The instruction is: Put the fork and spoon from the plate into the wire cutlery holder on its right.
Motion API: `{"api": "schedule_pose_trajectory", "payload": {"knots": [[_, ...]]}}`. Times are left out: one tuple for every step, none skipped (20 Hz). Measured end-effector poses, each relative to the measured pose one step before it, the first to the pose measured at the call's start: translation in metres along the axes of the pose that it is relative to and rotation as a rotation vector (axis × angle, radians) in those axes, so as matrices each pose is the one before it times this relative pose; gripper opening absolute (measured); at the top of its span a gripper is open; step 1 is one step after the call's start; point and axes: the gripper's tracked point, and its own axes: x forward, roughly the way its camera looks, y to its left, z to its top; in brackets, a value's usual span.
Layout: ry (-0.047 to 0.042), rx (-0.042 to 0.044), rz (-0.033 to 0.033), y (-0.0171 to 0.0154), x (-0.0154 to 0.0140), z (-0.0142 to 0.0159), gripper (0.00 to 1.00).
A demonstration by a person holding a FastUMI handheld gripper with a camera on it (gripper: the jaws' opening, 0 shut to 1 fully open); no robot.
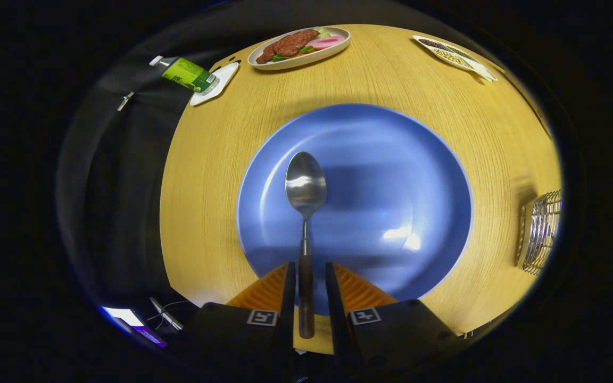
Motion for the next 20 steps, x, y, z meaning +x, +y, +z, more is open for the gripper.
{"api": "schedule_pose_trajectory", "payload": {"knots": [[0.00940,-0.00387,0.00253,-0.00132,0.00063,-0.00303,0.32],[0.01110,-0.00408,-0.00033,-0.00283,0.00190,-0.00081,0.28],[0.00299,0.00052,0.00064,-0.00261,-0.00150,-0.00196,0.25],[-0.00411,-0.00005,0.00552,-0.00020,0.00064,0.00064,0.25],[-0.00177,-0.00489,-0.00435,-0.00207,-0.00064,0.00204,0.25],[-0.00692,0.00478,0.00203,0.00004,0.00951,-0.00113,0.25],[0.00332,0.00000,0.00108,-0.00057,-0.00991,0.00041,0.15],[0.00603,-0.00640,0.01302,0.00137,-0.00005,-0.00057,0.15],[0.00511,-0.00802,0.00791,-0.00013,0.00004,-0.00116,0.13],[0.00020,-0.00597,0.01344,0.00060,0.00024,0.00016,0.13],[-0.00104,-0.00543,0.00823,0.00089,-0.00197,-0.00094,0.11],[-0.00166,-0.01079,0.01578,0.00093,-0.00324,-0.00096,0.11],[-0.01020,-0.00982,0.01353,0.00101,-0.00342,0.00107,0.11],[-0.00559,-0.00717,0.01074,0.00039,-0.00194,-0.00002,0.11],[-0.00157,-0.00898,0.01812,0.00160,-0.00350,-0.00105,0.09],[-0.00942,-0.00556,0.00865,-0.00040,-0.00311,0.00042,0.09],[-0.00162,-0.00589,0.01008,0.00176,-0.00527,-0.00069,0.06],[-0.00701,-0.00611,0.00439,-0.00049,-0.00562,0.00009,0.06],[-0.01048,-0.00390,0.00038,-0.00246,-0.00632,0.00092,0.06],[-0.00275,0.00014,0.00322,-0.00194,-0.00694,-0.00061,0.06]]}}
